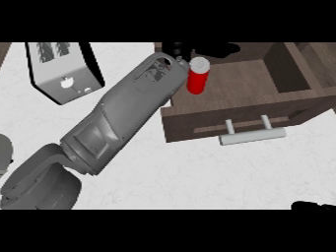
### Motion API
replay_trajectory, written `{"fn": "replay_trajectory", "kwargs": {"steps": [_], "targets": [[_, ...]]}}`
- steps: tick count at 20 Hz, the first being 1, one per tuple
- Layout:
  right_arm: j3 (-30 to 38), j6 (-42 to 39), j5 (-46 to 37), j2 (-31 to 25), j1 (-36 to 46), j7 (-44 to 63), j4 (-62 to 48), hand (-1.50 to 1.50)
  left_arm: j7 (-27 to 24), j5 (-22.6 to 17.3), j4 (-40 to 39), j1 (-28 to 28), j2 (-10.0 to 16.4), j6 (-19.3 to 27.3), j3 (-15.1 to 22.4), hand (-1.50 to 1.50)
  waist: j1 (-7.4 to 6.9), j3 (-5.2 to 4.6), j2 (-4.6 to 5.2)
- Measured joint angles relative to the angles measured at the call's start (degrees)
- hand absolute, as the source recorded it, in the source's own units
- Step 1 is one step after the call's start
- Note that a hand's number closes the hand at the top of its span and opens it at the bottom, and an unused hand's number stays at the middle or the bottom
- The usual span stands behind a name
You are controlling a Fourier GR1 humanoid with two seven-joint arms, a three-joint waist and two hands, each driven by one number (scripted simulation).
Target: Pick up the can, place it into the drawer and close the drawer
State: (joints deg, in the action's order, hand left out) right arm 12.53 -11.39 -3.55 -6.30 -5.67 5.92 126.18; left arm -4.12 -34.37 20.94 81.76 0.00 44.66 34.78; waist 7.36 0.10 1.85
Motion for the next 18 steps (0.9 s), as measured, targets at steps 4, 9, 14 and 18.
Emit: {"fn": "replay_trajectory", "kwargs": {"steps": [4, 9, 14, 18], "targets": [[-1.4, -0.5, -4.7, -1.9, 0.7, -2.0, 0.8, -1.5, -0.1, -2.1, 2.0, -0.3, 0.0, 1.2, 0.3, -1.5, -0.37, 0.0, -0.16], [-3.5, 0.0, -12.0, -3.9, 2.2, -4.0, 0.5, -1.5, -2.1, -4.5, 3.1, -0.1, 0.0, 1.6, -0.5, -1.5, -1.68, -0.03, -0.35], [-7.2, 1.6, -22.7, -5.9, 3.5, -6.3, -2.0, -1.5, -2.5, -5.7, 4.2, 0.8, 0.0, 3.3, 0.0, -1.5, -3.15, -0.03, -0.67], [-10.0, 3.4, -31.9, -7.8, 5.7, -7.1, -5.9, -1.5, -2.4, -5.9, 4.5, 1.2, 0.0, 3.8, 0.3, -1.5, -4.58, -0.05, -0.92]]}}
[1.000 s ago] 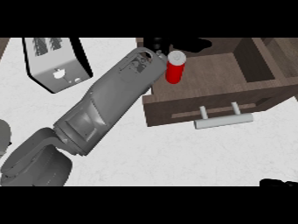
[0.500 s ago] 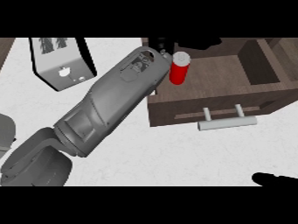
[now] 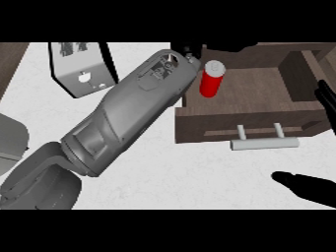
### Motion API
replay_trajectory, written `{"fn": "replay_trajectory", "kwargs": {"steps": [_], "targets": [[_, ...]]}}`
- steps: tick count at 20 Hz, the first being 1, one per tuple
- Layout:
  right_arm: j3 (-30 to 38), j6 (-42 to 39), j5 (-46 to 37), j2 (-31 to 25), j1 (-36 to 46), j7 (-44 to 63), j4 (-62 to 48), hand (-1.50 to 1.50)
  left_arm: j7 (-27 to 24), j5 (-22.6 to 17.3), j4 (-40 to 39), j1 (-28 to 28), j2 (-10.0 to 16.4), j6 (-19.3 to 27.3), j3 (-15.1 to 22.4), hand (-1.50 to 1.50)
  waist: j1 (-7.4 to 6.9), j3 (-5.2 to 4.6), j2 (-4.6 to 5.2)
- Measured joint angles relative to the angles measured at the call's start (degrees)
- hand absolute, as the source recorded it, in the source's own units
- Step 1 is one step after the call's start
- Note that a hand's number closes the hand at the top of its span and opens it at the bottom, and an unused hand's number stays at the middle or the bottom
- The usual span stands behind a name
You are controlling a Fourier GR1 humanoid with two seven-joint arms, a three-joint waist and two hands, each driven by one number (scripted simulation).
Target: Pick up the can, place it into the drawer and close the drawer
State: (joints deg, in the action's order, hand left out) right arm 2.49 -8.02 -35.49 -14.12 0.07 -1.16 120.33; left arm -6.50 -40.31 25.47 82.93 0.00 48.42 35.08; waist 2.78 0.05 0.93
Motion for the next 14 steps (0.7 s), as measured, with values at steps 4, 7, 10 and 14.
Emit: {"fn": "replay_trajectory", "kwargs": {"steps": [4, 7, 10, 14], "targets": [[-4.4, 2.0, -9.0, -0.3, 1.4, 0.5, -4.1, -1.5, 1.2, 0.4, 0.8, -0.2, 0.1, -0.1, 0.0, -1.5, -1.5, -0.03, -0.44], [-6.6, 4.1, -14.8, -0.1, 3.3, 0.7, -9.2, -1.5, 2.2, 1.0, 1.1, 0.3, 0.3, -0.4, -0.5, -1.5, -2.3, -0.03, -0.59], [-8.3, 7.4, -20.0, 0.8, 4.6, 0.7, -14.8, -1.5, 3.1, 1.8, 2.6, -0.9, 1.7, -0.8, -0.9, -1.5, -3.04, -0.04, -0.8], [-8.0, 13.2, -22.7, 2.8, 6.2, -0.8, -22.4, -1.5, 5.8, 3.1, 6.5, -2.9, 5.5, -2.1, -0.9, -1.5, -3.64, -0.02, -1.0]]}}
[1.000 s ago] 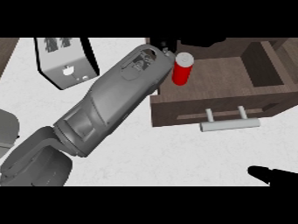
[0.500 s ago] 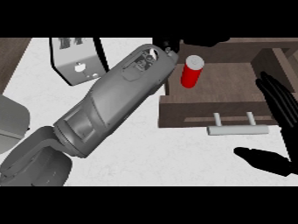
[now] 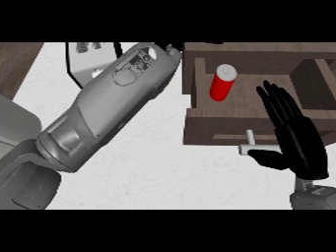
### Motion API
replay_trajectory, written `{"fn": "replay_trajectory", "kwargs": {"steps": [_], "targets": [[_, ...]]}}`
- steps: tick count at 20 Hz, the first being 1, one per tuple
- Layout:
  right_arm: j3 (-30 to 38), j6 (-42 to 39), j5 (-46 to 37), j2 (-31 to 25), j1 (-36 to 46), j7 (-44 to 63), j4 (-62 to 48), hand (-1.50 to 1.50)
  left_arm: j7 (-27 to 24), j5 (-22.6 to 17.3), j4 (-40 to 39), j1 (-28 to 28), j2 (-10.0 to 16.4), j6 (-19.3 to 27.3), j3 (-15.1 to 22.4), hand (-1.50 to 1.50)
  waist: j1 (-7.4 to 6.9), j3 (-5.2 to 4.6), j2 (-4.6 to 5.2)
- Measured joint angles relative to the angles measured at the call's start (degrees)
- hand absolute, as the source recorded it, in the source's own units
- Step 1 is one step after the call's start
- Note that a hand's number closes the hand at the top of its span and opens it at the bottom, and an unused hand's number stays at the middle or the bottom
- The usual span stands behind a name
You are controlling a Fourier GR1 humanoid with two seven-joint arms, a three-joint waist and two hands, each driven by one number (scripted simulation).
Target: Pick up the can, place it into the drawer and close the drawer
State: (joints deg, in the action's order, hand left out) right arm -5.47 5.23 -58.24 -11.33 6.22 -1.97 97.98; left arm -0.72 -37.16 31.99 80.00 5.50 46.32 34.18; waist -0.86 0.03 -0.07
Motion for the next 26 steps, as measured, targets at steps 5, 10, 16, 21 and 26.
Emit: {"fn": "replay_trajectory", "kwargs": {"steps": [5, 10, 16, 21, 26], "targets": [[2.2, 6.9, -2.4, 1.7, 6.1, -2.0, -12.1, -1.5, 3.4, 2.0, 5.8, -3.0, 3.3, 0.4, 0.8, -1.5, -0.79, -0.47, -0.48], [4.1, 11.8, -4.9, 2.2, 11.6, -2.9, -21.0, -1.5, 7.4, 3.6, 12.8, -5.6, 8.4, 0.1, 1.3, -1.5, -1.33, -0.9, -0.96], [6.3, 17.7, -8.6, 1.6, 18.3, -4.0, -32.2, -1.5, 12.4, 4.3, 19.1, -7.6, 13.4, -1.0, 1.4, -1.5, -1.98, -1.22, -1.13], [8.6, 23.7, -10.9, 1.7, 23.8, -3.9, -40.8, -1.5, 14.1, 5.1, 24.4, -11.6, 16.9, -1.9, 1.6, -1.5, -2.37, -1.19, -0.98], [11.3, 29.9, -11.7, 1.8, 29.6, -4.4, -49.9, -1.5, 16.4, 5.8, 28.9, -13.8, 19.5, -1.8, 1.3, -1.5, -2.53, -1.01, -0.72]]}}
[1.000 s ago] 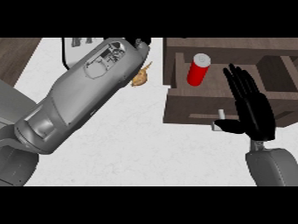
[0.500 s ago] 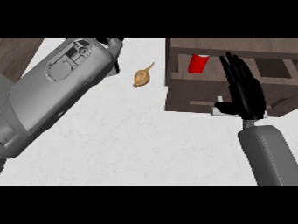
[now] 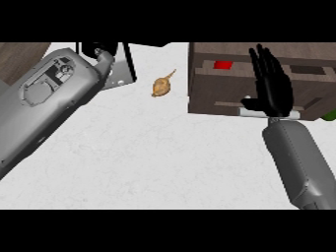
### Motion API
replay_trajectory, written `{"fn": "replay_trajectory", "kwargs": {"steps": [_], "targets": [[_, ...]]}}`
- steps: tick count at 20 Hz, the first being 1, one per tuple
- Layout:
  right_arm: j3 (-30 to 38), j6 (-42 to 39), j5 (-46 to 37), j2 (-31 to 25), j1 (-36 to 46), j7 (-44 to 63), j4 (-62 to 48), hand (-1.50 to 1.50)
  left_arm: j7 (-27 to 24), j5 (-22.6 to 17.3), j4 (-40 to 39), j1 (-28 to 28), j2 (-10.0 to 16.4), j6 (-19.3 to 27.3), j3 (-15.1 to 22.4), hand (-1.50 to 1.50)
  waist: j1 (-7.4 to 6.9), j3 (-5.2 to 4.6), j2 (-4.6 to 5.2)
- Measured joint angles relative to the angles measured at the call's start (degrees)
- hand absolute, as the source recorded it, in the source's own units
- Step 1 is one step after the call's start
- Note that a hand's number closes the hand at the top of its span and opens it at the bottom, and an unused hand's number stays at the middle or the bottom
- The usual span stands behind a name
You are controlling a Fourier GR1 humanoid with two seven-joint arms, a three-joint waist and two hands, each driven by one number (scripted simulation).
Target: Pick up the can, place it into the drawer and close the drawer
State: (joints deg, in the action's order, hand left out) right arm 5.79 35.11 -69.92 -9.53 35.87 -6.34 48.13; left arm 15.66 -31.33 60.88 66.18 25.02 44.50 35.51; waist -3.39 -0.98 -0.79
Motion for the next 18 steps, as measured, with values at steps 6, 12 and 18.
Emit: {"fn": "replay_trajectory", "kwargs": {"steps": [6, 12, 18], "targets": [[3.1, 3.5, -0.3, -0.6, 8.6, 0.7, -11.0, -1.5, 0.6, 1.0, 4.7, -4.2, 2.2, -0.2, -0.1, -1.5, -0.73, 0.53, 0.91], [5.3, 7.2, -0.6, -0.9, 15.8, 1.3, -20.8, -1.5, 0.7, 2.2, 9.3, -8.9, 3.1, 0.3, 0.0, -1.5, -0.94, 0.81, 1.31], [6.6, 7.5, -1.0, -2.2, 21.4, 1.1, -27.8, -1.5, 0.6, 3.3, 13.4, -12.7, 4.2, 0.3, 0.1, -1.5, -1.38, 0.83, 1.71]]}}
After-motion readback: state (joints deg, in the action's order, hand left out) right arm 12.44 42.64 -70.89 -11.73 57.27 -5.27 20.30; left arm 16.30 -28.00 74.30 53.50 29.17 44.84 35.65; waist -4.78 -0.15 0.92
